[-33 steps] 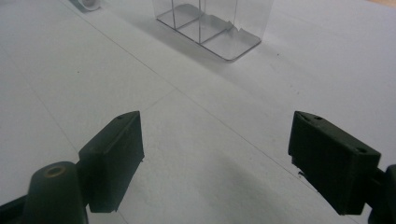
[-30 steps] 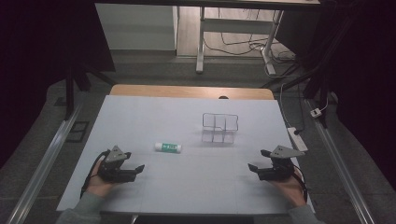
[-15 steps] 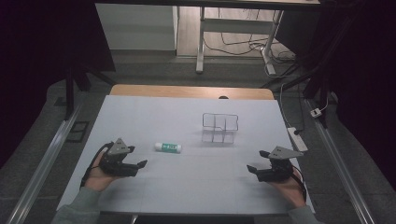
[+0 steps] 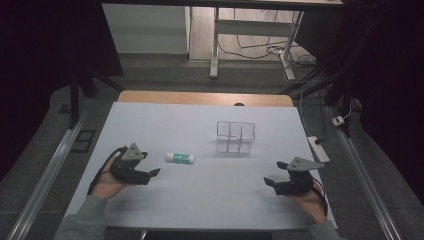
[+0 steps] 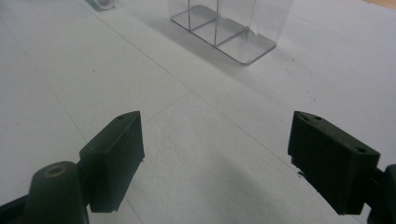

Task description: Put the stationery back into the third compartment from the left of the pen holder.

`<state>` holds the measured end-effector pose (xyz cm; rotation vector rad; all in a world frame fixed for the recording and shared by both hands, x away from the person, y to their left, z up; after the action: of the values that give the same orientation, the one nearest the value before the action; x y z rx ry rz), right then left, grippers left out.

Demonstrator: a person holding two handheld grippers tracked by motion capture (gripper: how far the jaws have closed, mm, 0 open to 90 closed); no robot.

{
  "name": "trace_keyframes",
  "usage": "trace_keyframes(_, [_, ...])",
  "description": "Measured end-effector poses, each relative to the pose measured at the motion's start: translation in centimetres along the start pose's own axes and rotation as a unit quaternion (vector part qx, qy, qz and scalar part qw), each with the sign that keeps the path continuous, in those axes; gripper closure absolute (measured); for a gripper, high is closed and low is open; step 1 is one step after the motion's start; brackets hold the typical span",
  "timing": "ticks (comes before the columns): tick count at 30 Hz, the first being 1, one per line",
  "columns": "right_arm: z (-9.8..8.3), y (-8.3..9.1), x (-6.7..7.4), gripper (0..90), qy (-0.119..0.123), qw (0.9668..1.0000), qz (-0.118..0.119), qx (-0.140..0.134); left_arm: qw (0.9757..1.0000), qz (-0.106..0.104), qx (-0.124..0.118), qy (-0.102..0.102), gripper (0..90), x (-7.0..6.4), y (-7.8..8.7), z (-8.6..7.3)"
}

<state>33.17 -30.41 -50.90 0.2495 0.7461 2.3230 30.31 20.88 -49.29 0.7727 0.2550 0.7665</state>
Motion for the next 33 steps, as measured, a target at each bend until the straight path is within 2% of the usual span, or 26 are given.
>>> trace_keyframes(3, [0.0, 0.0, 0.1, 17.9, -0.001, 1.0000, 0.001, -0.004, 0.9999, -0.006, 0.000, -0.010, 24.5, 0.2, -0.1, 0.6])
trace_keyframes(12, [0.0, -0.1, 0.2, 18.0, 0.002, 1.0000, 0.002, 0.001, 0.9997, -0.001, 0.010, -0.024, 24.1, 0.5, -0.2, 1.5])
trace_keyframes(15, [0.0, -0.1, 0.2, 18.1, 0.000, 1.0000, 0.002, 0.002, 0.9991, 0.008, 0.022, -0.035, 23.7, 0.9, -0.7, 2.3])
trace_keyframes(17, [-0.1, -0.1, 0.2, 18.1, 0.000, 1.0000, 0.001, 0.003, 0.9990, 0.008, 0.022, -0.038, 23.6, 1.0, -0.8, 2.5])
trace_keyframes(18, [-0.1, -0.1, 0.1, 18.1, 0.001, 1.0000, 0.000, 0.003, 0.9989, -0.001, 0.022, -0.041, 23.6, 1.2, -1.0, 3.0])
trace_keyframes(24, [0.0, -0.1, 0.1, 18.2, 0.003, 1.0000, 0.001, 0.002, 0.9982, -0.012, 0.032, -0.050, 24.6, 1.6, -1.6, 3.7])
trace_keyframes(27, [0.0, -0.1, 0.0, 18.2, 0.001, 1.0000, 0.001, 0.003, 0.9973, -0.015, 0.042, -0.059, 24.4, 1.9, -2.1, 4.3])
trace_keyframes(33, [0.0, -0.1, 0.1, 18.2, -0.002, 1.0000, 0.002, -0.004, 0.9953, -0.033, 0.055, -0.072, 24.7, 2.5, -3.4, 4.9])
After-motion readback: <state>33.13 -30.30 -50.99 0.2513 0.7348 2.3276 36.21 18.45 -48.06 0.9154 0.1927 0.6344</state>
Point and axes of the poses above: each handheld gripper's, and its own axes: y roughly backward along the jaws, z roughly out of its top, x roughly to its left, the point moved 1 cm from there along -y, roughly forward along the jaws, and after that the axes turned 1 degree about -y, right-handed, at the moved point
